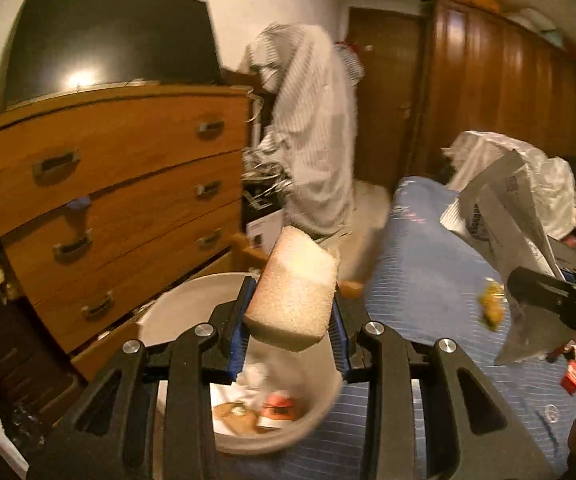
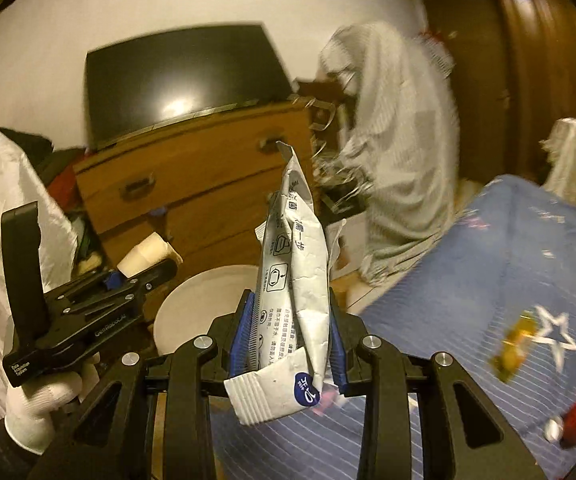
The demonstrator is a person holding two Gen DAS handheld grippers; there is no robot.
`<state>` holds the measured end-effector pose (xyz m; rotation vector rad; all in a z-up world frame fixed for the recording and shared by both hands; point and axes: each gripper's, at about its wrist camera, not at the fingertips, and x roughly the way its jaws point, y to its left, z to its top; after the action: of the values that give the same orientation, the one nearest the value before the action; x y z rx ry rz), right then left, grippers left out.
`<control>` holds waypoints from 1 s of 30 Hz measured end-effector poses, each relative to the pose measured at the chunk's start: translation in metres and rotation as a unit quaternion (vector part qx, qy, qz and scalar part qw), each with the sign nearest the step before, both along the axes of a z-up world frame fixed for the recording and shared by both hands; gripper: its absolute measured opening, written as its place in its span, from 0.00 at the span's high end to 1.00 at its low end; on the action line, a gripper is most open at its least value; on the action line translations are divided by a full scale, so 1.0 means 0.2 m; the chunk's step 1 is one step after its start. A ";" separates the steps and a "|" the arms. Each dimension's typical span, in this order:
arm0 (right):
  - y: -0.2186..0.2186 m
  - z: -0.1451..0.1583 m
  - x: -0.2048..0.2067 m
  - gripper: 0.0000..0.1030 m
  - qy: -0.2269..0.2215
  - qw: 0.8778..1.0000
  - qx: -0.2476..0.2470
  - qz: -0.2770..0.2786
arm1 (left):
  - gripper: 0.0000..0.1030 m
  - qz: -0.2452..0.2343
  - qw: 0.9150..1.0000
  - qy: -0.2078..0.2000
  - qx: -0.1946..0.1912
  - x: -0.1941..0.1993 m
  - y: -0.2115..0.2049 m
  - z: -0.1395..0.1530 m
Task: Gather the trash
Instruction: 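Lift and carry the sponge and pouch in both tools over the bucket, then open both tools to drop the sponge and pouch into the bucket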
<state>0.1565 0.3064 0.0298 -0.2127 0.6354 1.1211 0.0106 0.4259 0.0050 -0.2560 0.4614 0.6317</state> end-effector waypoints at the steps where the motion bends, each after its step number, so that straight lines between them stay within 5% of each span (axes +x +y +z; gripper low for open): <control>1: 0.10 -0.03 0.02 0.66 0.007 1.000 -0.011 0.010 | 0.68 0.006 1.000 0.006 -0.007 0.00 0.06 -0.02; 13: 0.85 -0.44 0.10 0.66 0.064 0.987 -0.130 0.068 | 0.68 0.042 0.996 0.058 -0.060 -0.02 0.43 -0.29; 30: 0.97 -0.56 0.12 0.65 0.057 0.983 -0.155 0.080 | 0.65 0.055 0.992 0.074 -0.084 -0.03 0.59 -0.43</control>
<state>0.1800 0.4998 -0.0823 -0.4773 0.9086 1.1914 0.0041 0.5432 -0.0804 -0.3990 0.6481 0.7234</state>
